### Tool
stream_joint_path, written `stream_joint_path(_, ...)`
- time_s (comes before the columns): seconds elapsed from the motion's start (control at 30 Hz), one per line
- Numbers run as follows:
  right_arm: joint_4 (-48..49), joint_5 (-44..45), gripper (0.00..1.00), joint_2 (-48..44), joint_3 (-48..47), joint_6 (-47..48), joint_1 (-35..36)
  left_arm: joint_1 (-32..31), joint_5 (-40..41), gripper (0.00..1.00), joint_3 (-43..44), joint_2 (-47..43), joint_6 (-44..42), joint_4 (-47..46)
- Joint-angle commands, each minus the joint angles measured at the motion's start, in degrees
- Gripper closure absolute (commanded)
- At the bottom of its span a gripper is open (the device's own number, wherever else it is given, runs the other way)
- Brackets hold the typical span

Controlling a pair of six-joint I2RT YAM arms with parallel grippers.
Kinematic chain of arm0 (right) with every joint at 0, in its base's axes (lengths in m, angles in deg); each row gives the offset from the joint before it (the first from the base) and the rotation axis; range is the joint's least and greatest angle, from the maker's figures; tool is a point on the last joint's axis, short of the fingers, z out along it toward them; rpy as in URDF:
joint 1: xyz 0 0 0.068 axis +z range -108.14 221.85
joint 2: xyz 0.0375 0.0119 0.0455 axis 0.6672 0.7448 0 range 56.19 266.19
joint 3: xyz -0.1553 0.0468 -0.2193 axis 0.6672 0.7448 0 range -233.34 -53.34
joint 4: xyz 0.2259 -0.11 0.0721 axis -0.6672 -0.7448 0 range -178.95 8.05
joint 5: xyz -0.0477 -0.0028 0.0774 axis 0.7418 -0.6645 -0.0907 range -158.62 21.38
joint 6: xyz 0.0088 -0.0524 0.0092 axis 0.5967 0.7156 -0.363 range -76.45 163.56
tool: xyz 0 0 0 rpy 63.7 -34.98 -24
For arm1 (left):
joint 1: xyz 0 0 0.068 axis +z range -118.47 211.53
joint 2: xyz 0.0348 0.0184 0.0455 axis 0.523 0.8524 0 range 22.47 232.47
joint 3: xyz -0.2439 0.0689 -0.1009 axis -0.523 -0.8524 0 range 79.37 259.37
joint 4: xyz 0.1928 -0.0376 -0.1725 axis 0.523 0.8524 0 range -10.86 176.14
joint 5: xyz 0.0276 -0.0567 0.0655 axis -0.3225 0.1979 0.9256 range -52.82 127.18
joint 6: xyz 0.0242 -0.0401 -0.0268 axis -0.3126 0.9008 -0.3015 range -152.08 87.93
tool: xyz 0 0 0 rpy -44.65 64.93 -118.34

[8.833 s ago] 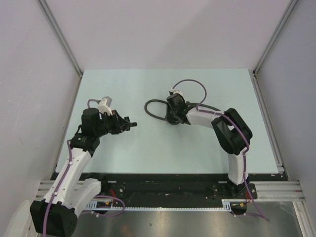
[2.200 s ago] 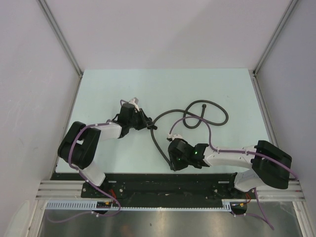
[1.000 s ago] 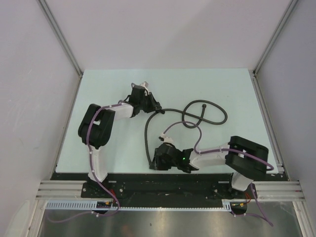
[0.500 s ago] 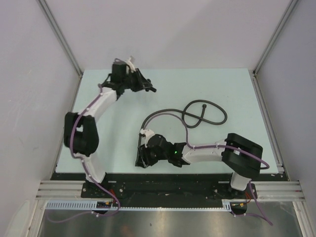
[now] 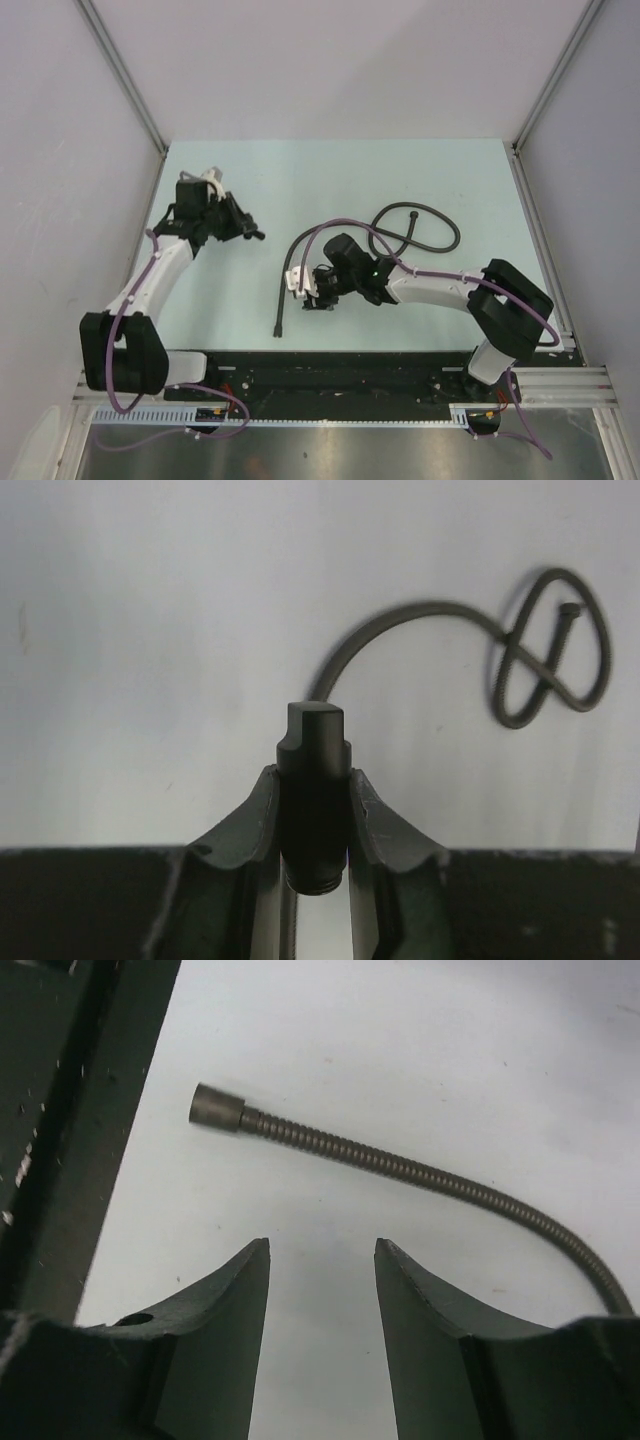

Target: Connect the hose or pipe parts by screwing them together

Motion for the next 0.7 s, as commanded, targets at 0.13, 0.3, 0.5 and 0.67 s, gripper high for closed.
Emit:
stream_joint_path(0.13,0.8,-11.73,0.49,7.46,-4.51,21.47,0.11,7.72,0.44,1.0,-13.84,-14.8,0.74,2.37)
stream_joint_path(0.3,-2.46,-10.61,0.49,12.3,-7.94,26.83,2.39,7.81,3.52,1.0,-17.98,-19.2,-0.4,2.02)
stream_joint_path(0.5,-8.5,-9.38,0.48,14.76,-12.33,31.83,4.15,7.81,1.33,1.0,-17.89,-18.68,-0.22,1.76)
stream_joint_path(0.67,-13.79,-10.17,0.48,16.87,-15.33,34.22,5.2,7.81,-0.96,1.0,-18.51,-16.75,0.22,1.41)
